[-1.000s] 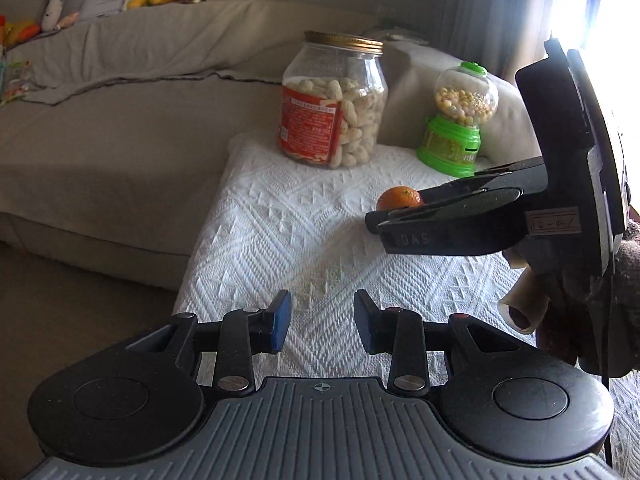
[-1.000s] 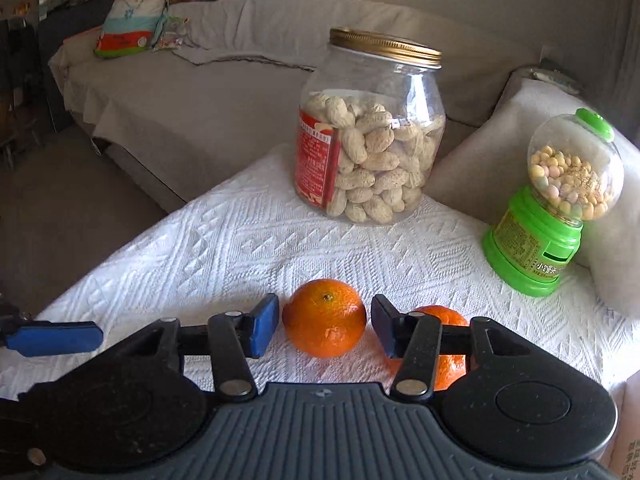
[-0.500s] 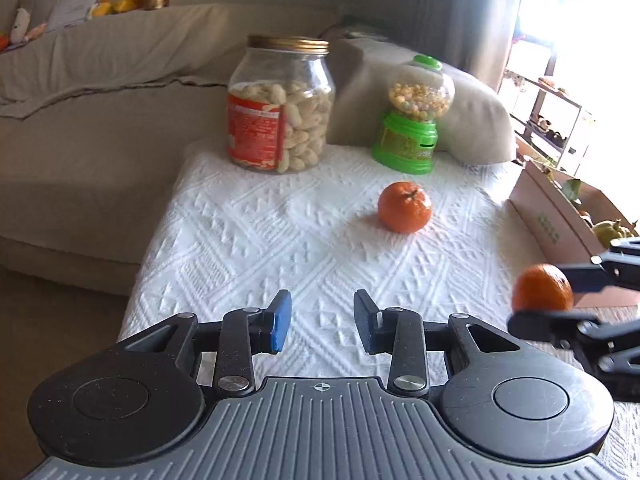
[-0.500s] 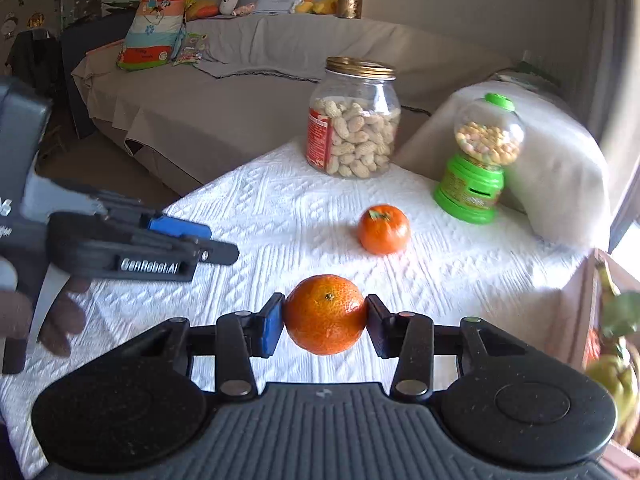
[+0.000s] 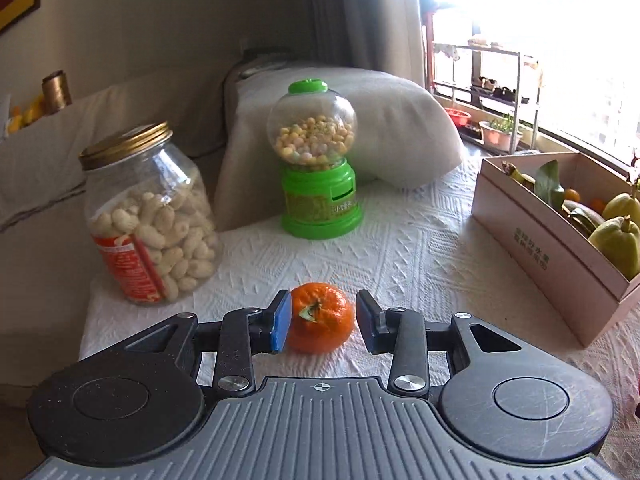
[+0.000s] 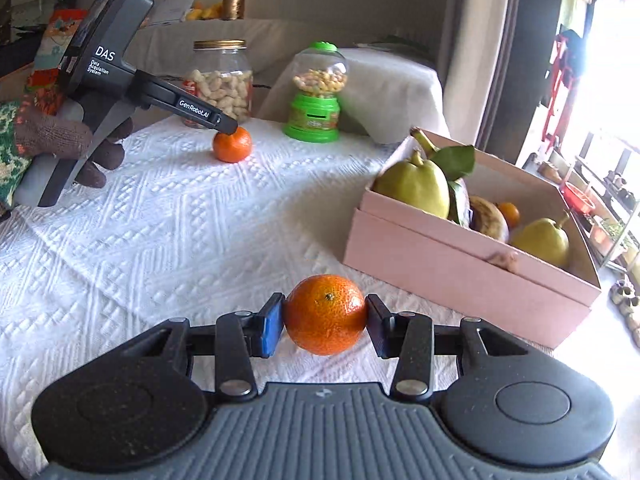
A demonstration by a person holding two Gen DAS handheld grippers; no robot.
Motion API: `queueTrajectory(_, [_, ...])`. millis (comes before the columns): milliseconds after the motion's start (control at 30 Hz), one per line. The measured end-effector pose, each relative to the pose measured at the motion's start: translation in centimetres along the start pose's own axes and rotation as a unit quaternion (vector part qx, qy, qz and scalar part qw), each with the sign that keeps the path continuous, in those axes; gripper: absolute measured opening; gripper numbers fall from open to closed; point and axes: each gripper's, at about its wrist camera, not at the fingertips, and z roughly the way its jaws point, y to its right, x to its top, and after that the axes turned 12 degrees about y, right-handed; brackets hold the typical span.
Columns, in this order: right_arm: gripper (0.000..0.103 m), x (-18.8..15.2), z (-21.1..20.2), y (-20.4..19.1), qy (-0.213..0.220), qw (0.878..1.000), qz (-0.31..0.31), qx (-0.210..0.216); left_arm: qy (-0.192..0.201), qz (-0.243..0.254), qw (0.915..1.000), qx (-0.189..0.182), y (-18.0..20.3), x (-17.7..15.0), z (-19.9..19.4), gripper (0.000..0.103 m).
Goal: Organize fruits
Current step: 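Grasp another mandarin with the left gripper while the right holds its mandarin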
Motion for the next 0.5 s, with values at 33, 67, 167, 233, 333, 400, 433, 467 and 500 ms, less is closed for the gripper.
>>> queueTrajectory(33, [0.043,-0.3,0.0,0.5,-0.001,1.0,0.006,-0.004,-0.009,0.009,0.9999,0.0,0.4,-0.1,0.5,0.041])
queueTrajectory(67, [0.043,-0.6,0.0,0.7,-0.001,1.0,0.01,-0.006,-0.01,0.022,0.9997,0.005,0.8,-0.3,0.7,0.044])
queueTrajectory(167, [0.043,-1.0,0.0,1.1,0.002,1.0,0.017,-0.006,-0.009,0.066,0.9978,0.0,2.1,-0.7,0.7,0.056])
queueTrajectory(233, [0.043,-1.3,0.2,1.2,0.001,1.0,0.023,-0.001,-0.013,0.082,0.9964,-0.015,2.6,-1.1,0.7,0.074])
queueTrajectory(333, [0.043,-1.3,0.3,1.1,0.006,1.0,0.026,0.0,-0.011,0.061,0.9977,-0.025,2.0,-1.0,0.6,0.079])
queueTrajectory(400, [0.043,-1.4,0.3,1.2,0.007,1.0,0.029,0.0,-0.011,0.027,0.9994,-0.016,1.1,-0.7,0.8,0.077])
queueTrajectory(433, [0.043,-1.4,0.3,1.2,0.007,1.0,0.03,0.001,-0.015,0.008,0.9998,-0.005,0.5,-0.5,1.1,0.075])
queueTrajectory(467, [0.043,-1.4,0.4,1.2,0.007,0.999,0.032,0.002,-0.025,-0.01,0.9996,0.007,0.0,-0.4,1.6,0.074])
queueTrajectory(500, [0.043,-1.5,0.3,1.2,0.006,0.999,0.033,0.002,-0.032,-0.021,0.9992,0.012,-0.5,-0.4,2.0,0.073])
